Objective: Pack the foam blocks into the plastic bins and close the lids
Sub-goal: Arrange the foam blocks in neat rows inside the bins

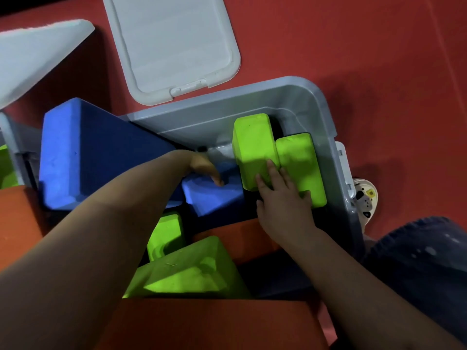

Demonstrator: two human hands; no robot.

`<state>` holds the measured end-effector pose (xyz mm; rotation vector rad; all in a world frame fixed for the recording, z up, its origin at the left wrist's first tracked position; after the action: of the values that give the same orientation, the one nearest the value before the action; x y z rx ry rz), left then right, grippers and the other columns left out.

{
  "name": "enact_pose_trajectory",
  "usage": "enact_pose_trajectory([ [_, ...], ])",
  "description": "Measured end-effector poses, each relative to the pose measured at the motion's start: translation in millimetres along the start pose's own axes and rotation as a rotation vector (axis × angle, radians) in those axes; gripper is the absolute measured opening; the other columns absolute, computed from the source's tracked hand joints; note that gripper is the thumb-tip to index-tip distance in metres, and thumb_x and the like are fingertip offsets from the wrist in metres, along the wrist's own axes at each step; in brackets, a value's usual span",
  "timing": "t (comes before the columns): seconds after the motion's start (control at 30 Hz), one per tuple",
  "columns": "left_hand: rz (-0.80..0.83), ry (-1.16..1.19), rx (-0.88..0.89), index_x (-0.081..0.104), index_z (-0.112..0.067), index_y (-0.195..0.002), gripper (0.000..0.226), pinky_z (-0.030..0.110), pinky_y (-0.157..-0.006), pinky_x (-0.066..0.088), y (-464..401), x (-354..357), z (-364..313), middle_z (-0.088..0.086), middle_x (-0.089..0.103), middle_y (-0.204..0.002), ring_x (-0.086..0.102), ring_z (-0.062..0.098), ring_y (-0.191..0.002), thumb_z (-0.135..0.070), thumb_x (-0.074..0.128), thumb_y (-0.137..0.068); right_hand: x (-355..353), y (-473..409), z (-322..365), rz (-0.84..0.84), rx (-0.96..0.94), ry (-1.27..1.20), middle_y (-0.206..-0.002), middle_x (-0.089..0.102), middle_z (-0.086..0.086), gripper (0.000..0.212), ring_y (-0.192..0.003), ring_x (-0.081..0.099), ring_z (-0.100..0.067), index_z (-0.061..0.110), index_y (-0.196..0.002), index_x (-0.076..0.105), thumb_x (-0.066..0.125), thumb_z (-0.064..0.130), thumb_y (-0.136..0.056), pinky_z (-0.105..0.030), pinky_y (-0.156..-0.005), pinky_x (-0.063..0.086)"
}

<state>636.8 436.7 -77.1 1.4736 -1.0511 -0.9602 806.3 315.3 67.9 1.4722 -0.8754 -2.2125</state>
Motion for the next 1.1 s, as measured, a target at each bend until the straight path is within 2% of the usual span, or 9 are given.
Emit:
enact_pose_trajectory([
  [0.13,0.069,0.017,-0.006,0.068,0.001,-0.106,0.087,0.047,-0.099,0.048,-4,1,4,0.015,0.071,-0.107,0.066,0.031,-0.104,-0.039,0.092,-0.033,0,0,-1,0.011,-0.015,-0.004,-0.157,-0.017,0.013,0.059,-0.146,-0.006,-0.016,0.031,-0.149,0.02,0.045,0.03,-0.096,-0.066,-0.107,0.02],
  [0.27,0.123,0.002,-0.001,0.066,0.002,-0.109,0.081,0.049,-0.099,0.048,6,8,-4,0.018,0.07,-0.108,0.066,0.033,-0.104,-0.034,0.089,-0.04,0,-1,-2,0.007,-0.012,-0.015,-0.157,-0.015,0.013,0.059,-0.146,-0.006,-0.016,0.031,-0.149,0.022,0.046,0.028,-0.095,-0.067,-0.106,0.02],
  [0.43,-0.207,-0.415,0.027,0.058,-0.01,-0.124,0.076,0.041,-0.099,0.047,26,-4,-21,0.008,0.06,-0.122,0.059,0.028,-0.11,-0.056,0.076,-0.066,2,-1,-2,0.024,-0.021,-0.004,-0.157,-0.019,0.011,0.063,-0.146,-0.009,-0.017,0.03,-0.15,0.016,0.047,0.033,-0.095,-0.068,-0.107,0.017],
  [0.53,-0.249,-0.434,0.054,0.046,-0.01,-0.137,0.087,0.039,-0.104,0.042,26,-4,-21,0.01,0.052,-0.136,0.053,0.029,-0.12,-0.059,0.073,-0.07,7,1,-1,0.054,-0.032,0.032,-0.156,-0.025,0.007,0.072,-0.146,-0.014,-0.019,0.028,-0.151,0.007,0.046,0.044,-0.094,-0.069,-0.107,0.014],
  [0.63,-0.237,-0.447,0.019,0.037,-0.011,-0.145,0.099,0.039,-0.108,0.037,24,-5,-17,0.009,0.043,-0.146,0.046,0.028,-0.129,-0.069,0.065,-0.07,8,2,-1,0.063,-0.036,0.03,-0.156,-0.026,0.006,0.077,-0.146,-0.015,-0.02,0.027,-0.152,0.003,0.043,0.055,-0.092,-0.068,-0.107,0.014],
  [0.73,-0.148,-0.415,-0.047,0.017,-0.013,-0.152,0.104,0.039,-0.114,0.028,19,1,-11,0.007,0.02,-0.158,0.029,0.026,-0.142,-0.074,0.053,-0.076,6,2,-2,0.061,-0.038,0.037,-0.156,-0.024,0.006,0.079,-0.146,-0.013,-0.019,0.028,-0.151,0.003,0.046,0.054,-0.091,-0.068,-0.106,0.016],
  [0.83,-0.071,-0.404,-0.086,0.008,-0.018,-0.154,0.113,0.044,-0.112,0.028,19,2,-10,0.004,0.011,-0.16,0.021,0.028,-0.144,-0.07,0.063,-0.071,9,2,-4,0.062,-0.044,0.042,-0.156,-0.025,0.006,0.078,-0.146,-0.013,-0.02,0.029,-0.151,0.002,0.049,0.047,-0.092,-0.068,-0.107,0.015],
  [0.97,0.015,-0.343,-0.105,0.032,-0.014,-0.147,0.134,0.045,-0.113,0.031,12,-4,8,0.001,0.027,-0.156,0.029,0.024,-0.142,-0.058,0.091,-0.035,8,2,-6,0.056,-0.058,0.016,-0.156,-0.024,0.008,0.076,-0.146,-0.013,-0.019,0.031,-0.151,0.003,0.05,0.041,-0.093,-0.068,-0.108,0.015],
  [1.1,0.114,-0.16,-0.09,0.051,-0.013,-0.133,0.118,0.044,-0.109,0.038,-23,-16,32,0.002,0.043,-0.148,0.042,0.024,-0.134,-0.034,0.1,-0.027,9,1,-7,0.068,-0.056,-0.001,-0.155,-0.027,0.008,0.077,-0.146,-0.015,-0.02,0.031,-0.151,0.0,0.05,0.04,-0.093,-0.068,-0.107,0.012],
])
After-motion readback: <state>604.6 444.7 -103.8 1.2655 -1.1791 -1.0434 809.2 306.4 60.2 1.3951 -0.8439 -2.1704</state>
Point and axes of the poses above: each hand's wrist, its own y-axis away from the middle knuckle, its own x-axis out of the palm, z = x × y, the point moved 6 cm from there along -y, towards the middle knuckle
